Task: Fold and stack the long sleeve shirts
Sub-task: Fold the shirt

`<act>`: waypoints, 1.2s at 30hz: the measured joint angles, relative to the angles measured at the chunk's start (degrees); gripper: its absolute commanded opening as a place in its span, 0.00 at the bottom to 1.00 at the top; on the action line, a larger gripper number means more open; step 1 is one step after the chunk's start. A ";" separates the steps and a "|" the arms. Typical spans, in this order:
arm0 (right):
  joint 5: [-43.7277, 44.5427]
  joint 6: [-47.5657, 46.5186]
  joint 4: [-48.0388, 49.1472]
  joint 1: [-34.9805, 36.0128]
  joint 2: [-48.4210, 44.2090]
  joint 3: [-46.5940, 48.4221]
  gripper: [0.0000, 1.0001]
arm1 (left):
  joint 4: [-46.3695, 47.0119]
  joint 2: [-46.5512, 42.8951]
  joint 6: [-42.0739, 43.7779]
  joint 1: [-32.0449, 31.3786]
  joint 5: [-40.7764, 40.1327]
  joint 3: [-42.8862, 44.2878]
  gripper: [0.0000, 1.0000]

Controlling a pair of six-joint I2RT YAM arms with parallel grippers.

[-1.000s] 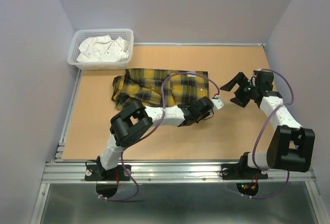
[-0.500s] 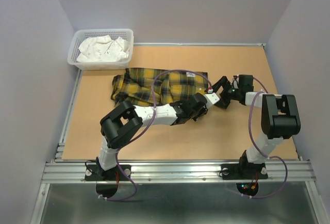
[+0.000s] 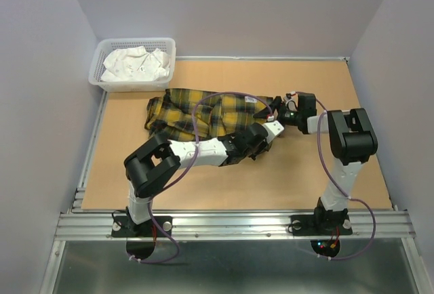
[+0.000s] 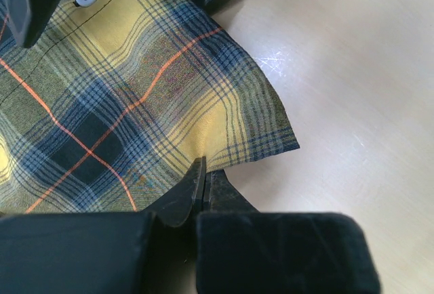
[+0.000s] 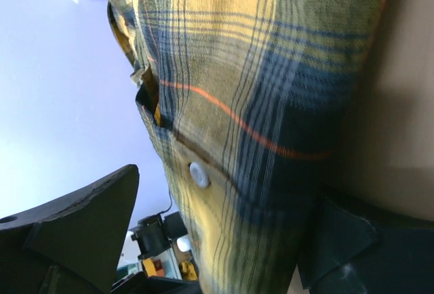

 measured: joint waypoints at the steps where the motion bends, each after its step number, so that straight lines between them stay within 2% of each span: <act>1: -0.61 0.37 0.94 0.22 0.85 0.37 0.85 | 0.00 -0.20 -0.22 0.02 0.02 0.00 0.00; 5: -1.99 1.07 3.08 0.52 3.32 1.73 0.75 | 0.33 -1.36 -1.46 0.15 0.22 -0.85 0.00; 9: -2.01 1.31 5.09 1.07 4.79 2.10 0.59 | 0.35 -1.57 -2.62 0.31 0.76 -1.07 0.00; 13: -1.95 1.44 5.84 1.18 6.19 2.23 0.49 | 0.35 -1.57 -4.52 0.35 1.62 -1.09 0.00; 14: -1.97 1.44 6.03 1.20 6.49 2.34 0.46 | 0.35 -1.57 -5.01 0.35 1.88 -1.11 0.01; 15: -1.97 1.49 6.12 1.27 6.82 2.36 0.37 | 0.37 -1.57 -5.44 0.35 2.05 -1.11 0.02; 17: -1.68 1.27 6.40 1.38 7.13 2.36 0.25 | 0.37 -1.57 -6.27 0.37 2.43 -1.11 0.07; 18: -1.27 1.25 6.34 1.53 7.28 2.36 0.12 | 0.37 -1.57 -6.69 0.37 2.47 -1.14 0.14; 19: -1.11 1.14 6.25 1.64 7.45 2.34 0.06 | 0.35 -1.57 -7.26 0.37 2.45 -1.14 0.20; 20: -0.76 0.85 6.19 1.77 7.50 2.29 0.01 | 0.37 -1.57 -7.80 0.37 2.21 -1.18 0.30; 23: -0.33 -0.13 6.29 1.95 7.50 1.84 0.01 | -0.04 -2.38 -10.71 0.39 1.36 -2.05 0.42; 24: -0.35 -0.79 6.36 1.95 7.50 1.60 0.00 | -0.28 -3.15 -11.69 0.39 1.03 -2.43 0.51; 25: -0.37 -1.18 6.51 1.92 7.50 1.42 0.01 | -0.87 -4.33 -12.79 0.48 0.70 -2.82 0.54; 26: -0.42 -1.88 6.51 1.92 7.45 1.42 0.01 | -1.40 -5.64 -13.73 0.74 0.50 -3.13 0.64; 29: -0.33 -6.64 4.11 1.95 6.64 1.73 0.00 | -2.36 -10.71 -16.20 1.79 0.11 -4.33 0.78; 33: 0.50 -14.71 -4.76 2.03 5.09 4.22 0.01 | -4.09 -20.22 -19.91 6.29 0.22 -6.29 0.86; 36: 2.12 -22.53 -15.47 2.27 4.74 9.05 0.01 | -6.03 -28.15 -22.73 11.98 0.20 -8.44 0.90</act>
